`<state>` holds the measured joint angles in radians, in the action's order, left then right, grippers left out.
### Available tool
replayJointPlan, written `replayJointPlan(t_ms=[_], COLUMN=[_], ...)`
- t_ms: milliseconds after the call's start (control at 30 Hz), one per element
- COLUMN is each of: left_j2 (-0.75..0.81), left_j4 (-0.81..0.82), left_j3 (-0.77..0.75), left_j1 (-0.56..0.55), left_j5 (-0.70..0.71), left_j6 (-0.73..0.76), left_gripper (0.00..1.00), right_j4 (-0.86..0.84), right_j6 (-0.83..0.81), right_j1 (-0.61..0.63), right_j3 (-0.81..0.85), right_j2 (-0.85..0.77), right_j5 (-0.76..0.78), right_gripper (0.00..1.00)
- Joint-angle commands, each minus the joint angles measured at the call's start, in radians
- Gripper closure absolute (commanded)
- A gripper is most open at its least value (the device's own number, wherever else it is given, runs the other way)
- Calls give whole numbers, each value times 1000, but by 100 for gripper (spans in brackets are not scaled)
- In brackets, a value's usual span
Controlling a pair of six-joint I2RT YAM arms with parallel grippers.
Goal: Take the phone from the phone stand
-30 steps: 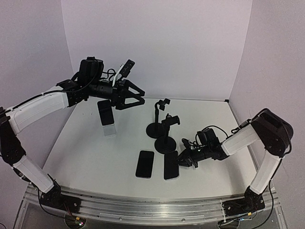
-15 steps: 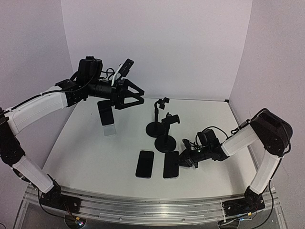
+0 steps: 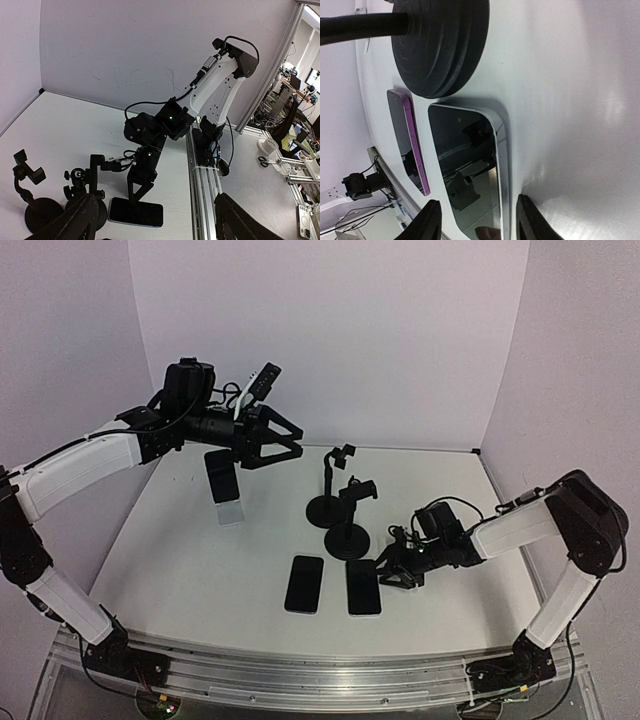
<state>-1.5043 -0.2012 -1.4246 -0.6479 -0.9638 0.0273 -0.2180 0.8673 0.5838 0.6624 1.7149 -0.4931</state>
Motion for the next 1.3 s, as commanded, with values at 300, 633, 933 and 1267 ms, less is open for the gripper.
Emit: replayJointPlan(t_ms=[300, 633, 933, 1267], left_j2=[41, 48, 37, 41], left_j4=[-4, 23, 20, 6], left_j3=[-1, 12, 4, 2], left_j1=[2, 2, 3, 21], left_j5=[13, 13, 24, 30], left_j6=[40, 41, 60, 85], left_gripper=[21, 21, 21, 21], right_j4=[238, -515, -1242, -1513], right_j6=[-378, -663, -893, -879], right_j1=[56, 193, 212, 213], right_j3=[90, -236, -286, -77], right_j2=[-443, -558, -115, 301], right_j5=[568, 721, 740, 695], right_gripper=[17, 16, 14, 22])
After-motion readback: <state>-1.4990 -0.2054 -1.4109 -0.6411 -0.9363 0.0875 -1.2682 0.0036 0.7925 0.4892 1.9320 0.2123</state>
